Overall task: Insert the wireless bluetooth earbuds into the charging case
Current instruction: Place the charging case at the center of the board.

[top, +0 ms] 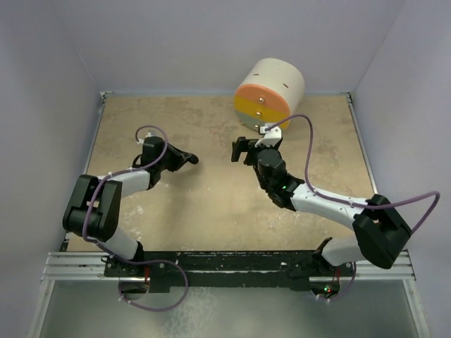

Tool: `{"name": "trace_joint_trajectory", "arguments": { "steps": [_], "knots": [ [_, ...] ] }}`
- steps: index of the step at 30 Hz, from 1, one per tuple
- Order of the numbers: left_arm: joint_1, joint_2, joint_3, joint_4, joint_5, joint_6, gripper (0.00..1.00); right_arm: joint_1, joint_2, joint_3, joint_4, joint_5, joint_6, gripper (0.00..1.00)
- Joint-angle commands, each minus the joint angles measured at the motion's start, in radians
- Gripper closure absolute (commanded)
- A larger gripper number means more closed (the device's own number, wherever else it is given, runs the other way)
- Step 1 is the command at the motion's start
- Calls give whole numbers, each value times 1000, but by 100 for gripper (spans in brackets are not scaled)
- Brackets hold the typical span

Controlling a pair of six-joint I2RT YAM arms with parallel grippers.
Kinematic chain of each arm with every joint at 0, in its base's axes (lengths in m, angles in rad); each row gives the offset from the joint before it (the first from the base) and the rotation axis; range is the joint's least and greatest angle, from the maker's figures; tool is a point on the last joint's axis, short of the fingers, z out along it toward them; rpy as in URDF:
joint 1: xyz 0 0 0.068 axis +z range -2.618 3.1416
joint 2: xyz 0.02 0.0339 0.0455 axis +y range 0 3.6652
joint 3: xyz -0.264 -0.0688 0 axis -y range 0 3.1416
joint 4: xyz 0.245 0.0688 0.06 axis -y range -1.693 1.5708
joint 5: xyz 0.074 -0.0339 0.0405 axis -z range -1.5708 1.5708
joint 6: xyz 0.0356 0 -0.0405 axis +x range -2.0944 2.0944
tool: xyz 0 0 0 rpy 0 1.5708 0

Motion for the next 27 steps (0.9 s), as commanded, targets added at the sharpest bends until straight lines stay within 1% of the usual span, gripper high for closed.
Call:
{"name": "trace_joint_trajectory", "arguments": {
  "steps": [1, 7, 8, 9, 14, 17, 19, 21, 22, 27],
  "knots": [
    [3, 37, 57, -27, -62, 130, 100, -1, -75, -22, -11, -15, -1, 0],
    [3, 79, 102, -32, -77, 192, 100, -16, -121, -45, -22, -23, 0, 0],
    [3, 89, 111, -33, -79, 201, 98, -17, -125, -47, -25, -24, 1, 0],
    [3, 97, 119, -35, -79, 207, 93, -18, -130, -51, -28, -25, 1, 0],
    [3, 132, 154, -61, -89, 236, 68, -25, -158, -61, -38, -34, -2, 0],
    [3, 140, 161, -66, -105, 242, 58, -29, -173, -66, -45, -37, -2, 0],
    [3, 141, 169, -78, -118, 249, 53, -32, -183, -71, -47, -38, -2, 0],
    [4, 137, 182, -108, -135, 260, 51, -36, -192, -77, -47, -40, -3, 0],
    [5, 128, 191, -131, -149, 266, 48, -37, -195, -78, -47, -42, -4, 0],
    [40, 43, 229, -299, -263, 300, 46, -42, -201, -79, -53, -51, -4, 0]
  ]
}}
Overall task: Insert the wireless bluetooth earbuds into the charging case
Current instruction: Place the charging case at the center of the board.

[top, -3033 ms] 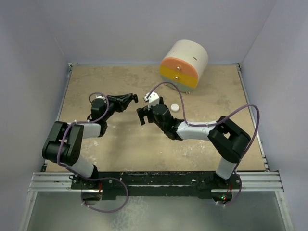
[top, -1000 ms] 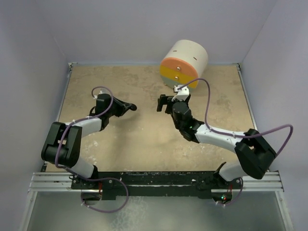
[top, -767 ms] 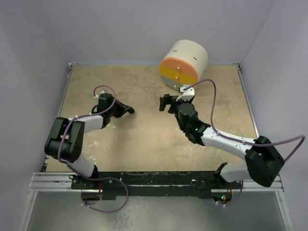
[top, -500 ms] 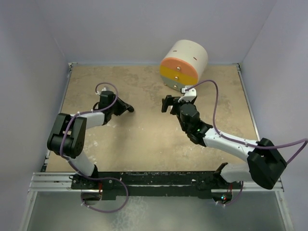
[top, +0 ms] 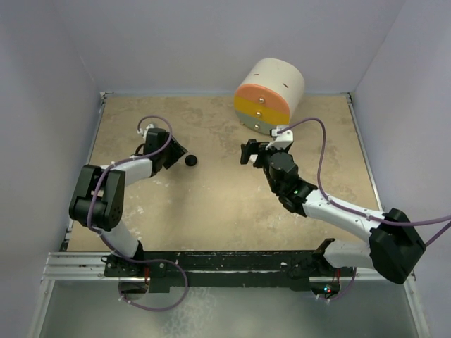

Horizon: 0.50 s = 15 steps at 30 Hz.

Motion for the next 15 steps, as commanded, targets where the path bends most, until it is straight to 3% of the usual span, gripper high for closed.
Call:
{"name": "trace_joint_trajectory", "arguments": {
  "steps": [1, 15],
  "knots": [
    [44, -107, 69, -157, -135, 57, 46, -6, -29, -3, 11, -14, -1, 0],
    [70, -493, 62, -365, -307, 126, 38, -19, -42, -3, 19, -31, -11, 0]
  ]
}}
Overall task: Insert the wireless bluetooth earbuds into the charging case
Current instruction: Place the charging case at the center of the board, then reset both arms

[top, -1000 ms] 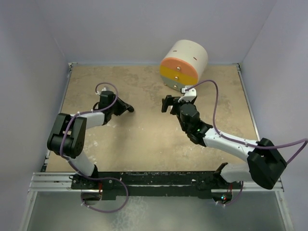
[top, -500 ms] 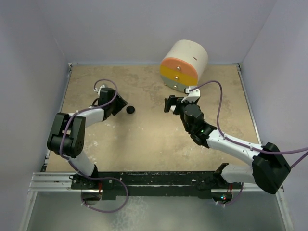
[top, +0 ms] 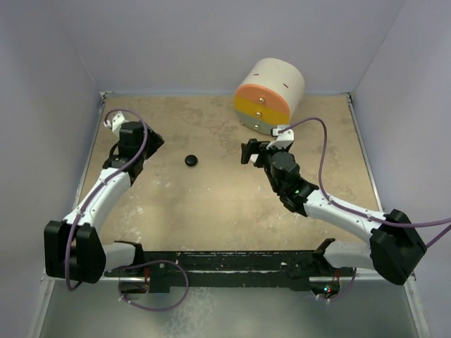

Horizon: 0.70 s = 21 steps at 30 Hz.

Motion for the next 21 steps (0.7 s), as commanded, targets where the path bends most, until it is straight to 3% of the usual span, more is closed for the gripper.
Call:
{"name": "trace_joint_trajectory", "arguments": {
  "steps": [1, 21],
  "knots": [
    [8, -83, 31, -55, -65, 50, 38, -7, -39, -1, 20, -4, -11, 0],
    [8, -80, 61, -68, -40, 39, 38, -6, -54, 5, 0, 4, -17, 0]
  ]
}}
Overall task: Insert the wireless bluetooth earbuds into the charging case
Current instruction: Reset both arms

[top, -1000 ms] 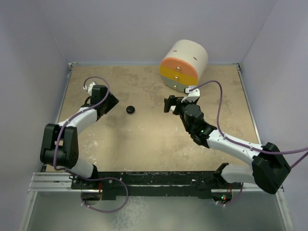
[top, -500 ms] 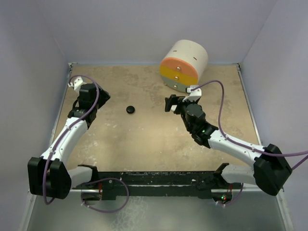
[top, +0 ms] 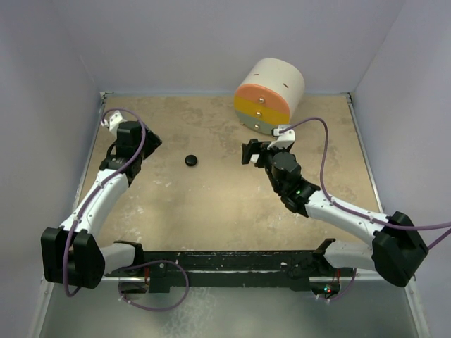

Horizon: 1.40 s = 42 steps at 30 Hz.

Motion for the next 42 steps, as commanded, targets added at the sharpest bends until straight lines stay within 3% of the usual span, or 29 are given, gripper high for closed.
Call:
{"name": "trace_joint_trajectory", "arguments": {
  "steps": [1, 42],
  "knots": [
    [4, -18, 36, 15, -1, 7, 38, -7, -32, 5, 16, 4, -12, 0],
    [4, -22, 27, 13, -7, -3, 38, -6, -47, -9, 4, 5, -5, 0]
  ]
}}
